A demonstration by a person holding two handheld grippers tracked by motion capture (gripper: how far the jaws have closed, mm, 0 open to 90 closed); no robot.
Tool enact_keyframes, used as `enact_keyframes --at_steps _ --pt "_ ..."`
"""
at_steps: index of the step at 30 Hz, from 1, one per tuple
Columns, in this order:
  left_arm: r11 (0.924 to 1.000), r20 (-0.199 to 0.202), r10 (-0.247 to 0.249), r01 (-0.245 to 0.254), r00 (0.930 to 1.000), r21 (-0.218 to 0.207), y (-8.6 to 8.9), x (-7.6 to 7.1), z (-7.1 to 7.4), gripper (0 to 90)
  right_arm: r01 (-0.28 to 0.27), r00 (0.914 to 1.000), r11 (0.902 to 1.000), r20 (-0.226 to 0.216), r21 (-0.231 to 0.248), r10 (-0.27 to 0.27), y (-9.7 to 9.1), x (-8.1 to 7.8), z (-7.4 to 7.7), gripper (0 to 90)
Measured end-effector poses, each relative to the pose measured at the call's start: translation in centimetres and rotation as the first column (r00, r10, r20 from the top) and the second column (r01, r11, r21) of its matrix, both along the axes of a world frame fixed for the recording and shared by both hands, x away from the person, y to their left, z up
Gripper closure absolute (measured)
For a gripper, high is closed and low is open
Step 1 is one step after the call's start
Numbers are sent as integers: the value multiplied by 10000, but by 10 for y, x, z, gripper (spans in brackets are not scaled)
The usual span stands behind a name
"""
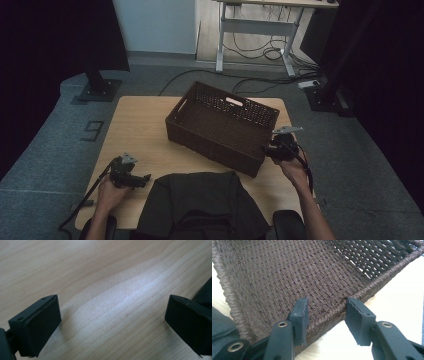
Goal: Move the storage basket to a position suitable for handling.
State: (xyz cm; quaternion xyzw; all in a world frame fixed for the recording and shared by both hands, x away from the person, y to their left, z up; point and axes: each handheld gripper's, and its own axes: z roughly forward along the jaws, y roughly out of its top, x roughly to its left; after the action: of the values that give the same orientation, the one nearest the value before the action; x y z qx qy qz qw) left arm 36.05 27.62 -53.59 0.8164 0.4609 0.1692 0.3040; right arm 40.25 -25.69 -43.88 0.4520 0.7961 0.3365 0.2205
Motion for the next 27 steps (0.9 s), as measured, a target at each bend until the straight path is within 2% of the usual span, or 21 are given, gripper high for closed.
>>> enact_keyframes --at_steps 6,12,16,18,21,24,27 --pt "9975 321 -27 49 9995 -699 0 10 30 0 -307 9995 9995 -63 -97 306 4 0 1 535" --pt "9934 930 -202 305 9955 -1106 -6 37 76 9 -155 9999 9996 -26 -216 154 8 0 2 519" --pt "9952 1505 -288 424 9882 -877 -17 58 101 141 -2 9999 10000 -102 3 2 7 2 0 464" --pt "9957 1620 -353 486 9862 -788 -24 70 110 172 244 9997 9997 -76 56 -243 7 3 -1 388" --pt "9971 1687 -410 512 9848 -563 -35 87 117 236 573 9983 9982 -62 162 -572 5 4 -1 352" --pt "9979 1657 -469 537 9851 -368 -44 101 119 292 536 9985 9981 -163 299 -531 5 4 -2 411" --pt "9979 1633 -405 481 9857 -429 -52 115 118 335 495 9986 9982 -178 329 -489 7 4 -3 436"
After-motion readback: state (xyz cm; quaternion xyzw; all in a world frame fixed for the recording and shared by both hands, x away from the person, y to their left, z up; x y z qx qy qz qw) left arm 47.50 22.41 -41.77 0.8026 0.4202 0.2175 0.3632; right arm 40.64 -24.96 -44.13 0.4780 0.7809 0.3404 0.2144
